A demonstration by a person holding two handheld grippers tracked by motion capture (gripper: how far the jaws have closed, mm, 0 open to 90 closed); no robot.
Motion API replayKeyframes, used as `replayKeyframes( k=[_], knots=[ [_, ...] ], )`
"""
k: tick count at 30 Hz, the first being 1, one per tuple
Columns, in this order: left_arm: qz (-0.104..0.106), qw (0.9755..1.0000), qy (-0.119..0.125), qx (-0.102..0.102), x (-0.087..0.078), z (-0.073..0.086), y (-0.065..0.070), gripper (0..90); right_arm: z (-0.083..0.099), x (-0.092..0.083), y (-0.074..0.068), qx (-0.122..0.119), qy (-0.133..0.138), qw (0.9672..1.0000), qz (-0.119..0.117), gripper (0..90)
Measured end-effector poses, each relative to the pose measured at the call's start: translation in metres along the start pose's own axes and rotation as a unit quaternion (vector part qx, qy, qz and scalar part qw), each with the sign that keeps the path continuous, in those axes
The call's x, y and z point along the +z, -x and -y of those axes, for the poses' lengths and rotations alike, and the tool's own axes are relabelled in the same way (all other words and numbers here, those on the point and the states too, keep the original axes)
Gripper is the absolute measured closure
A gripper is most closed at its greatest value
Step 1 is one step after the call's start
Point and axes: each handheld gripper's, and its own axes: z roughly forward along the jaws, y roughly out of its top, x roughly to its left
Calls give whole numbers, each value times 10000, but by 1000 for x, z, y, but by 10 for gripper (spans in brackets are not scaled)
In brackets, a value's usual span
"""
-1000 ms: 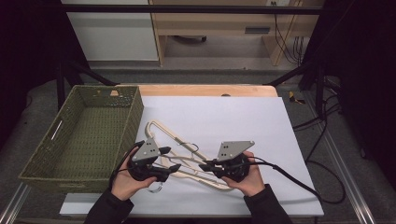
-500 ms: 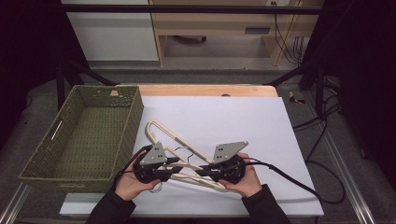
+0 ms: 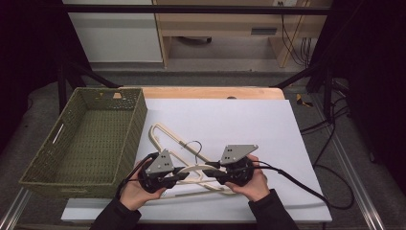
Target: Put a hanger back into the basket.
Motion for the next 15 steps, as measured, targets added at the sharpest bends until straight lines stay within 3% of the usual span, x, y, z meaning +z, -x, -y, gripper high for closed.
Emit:
replayKeyframes(
  k=[7,15],
  knots=[
    [208,9998,19,1,1,-4,10,857,1,0,2,90,41,9998,146,552],
    [-42,9994,220,-280,-8,-5,7,862,-2,-16,3,226,362,9977,525,272]
  ],
)
